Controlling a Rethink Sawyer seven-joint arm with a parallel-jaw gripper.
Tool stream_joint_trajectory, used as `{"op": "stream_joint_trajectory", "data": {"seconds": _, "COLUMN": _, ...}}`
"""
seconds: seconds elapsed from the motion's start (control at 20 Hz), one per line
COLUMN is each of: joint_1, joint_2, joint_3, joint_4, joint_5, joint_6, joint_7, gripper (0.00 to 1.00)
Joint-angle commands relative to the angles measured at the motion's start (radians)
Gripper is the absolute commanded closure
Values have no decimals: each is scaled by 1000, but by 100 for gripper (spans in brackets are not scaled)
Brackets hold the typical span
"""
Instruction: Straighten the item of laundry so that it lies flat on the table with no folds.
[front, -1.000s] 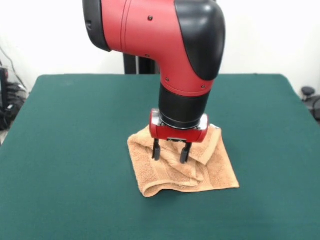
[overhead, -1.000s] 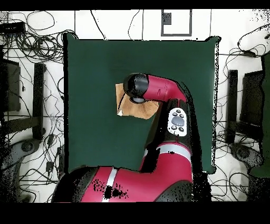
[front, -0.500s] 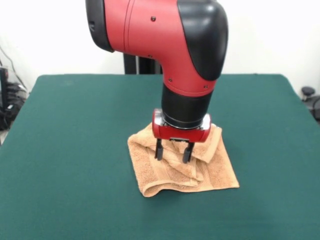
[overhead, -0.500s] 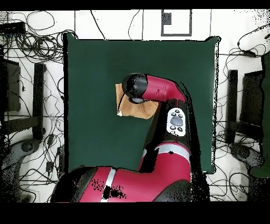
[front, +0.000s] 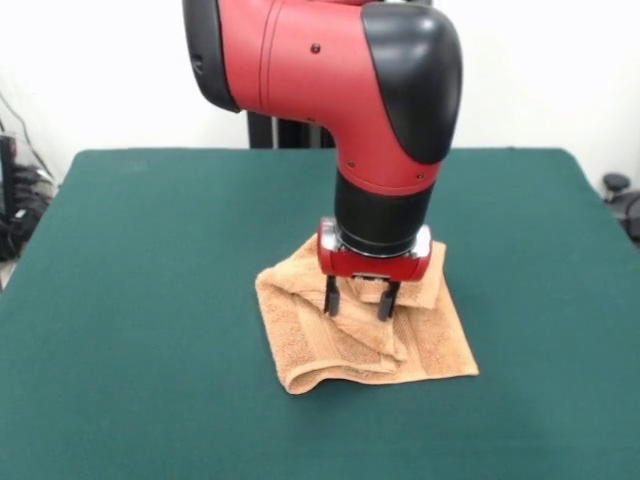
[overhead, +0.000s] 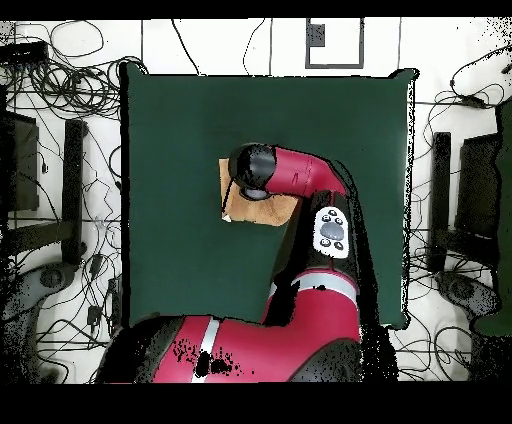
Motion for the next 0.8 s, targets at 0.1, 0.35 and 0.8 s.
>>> {"op": "stream_joint_trajectory", "data": {"seconds": 0.1, "joint_1": 31, "joint_2": -4, "joint_3": 121, "joint_4": 170, "joint_5": 41, "joint_6": -69, "joint_7": 190, "gripper": 0}}
{"op": "stream_joint_trajectory", "data": {"seconds": 0.35, "joint_1": 24, "joint_2": -32, "joint_3": 130, "joint_4": 204, "joint_5": 44, "joint_6": -64, "joint_7": 175, "gripper": 0}}
{"op": "stream_joint_trajectory", "data": {"seconds": 0.8, "joint_1": 12, "joint_2": -55, "joint_3": 139, "joint_4": 227, "joint_5": 44, "joint_6": -56, "joint_7": 158, "gripper": 0}}
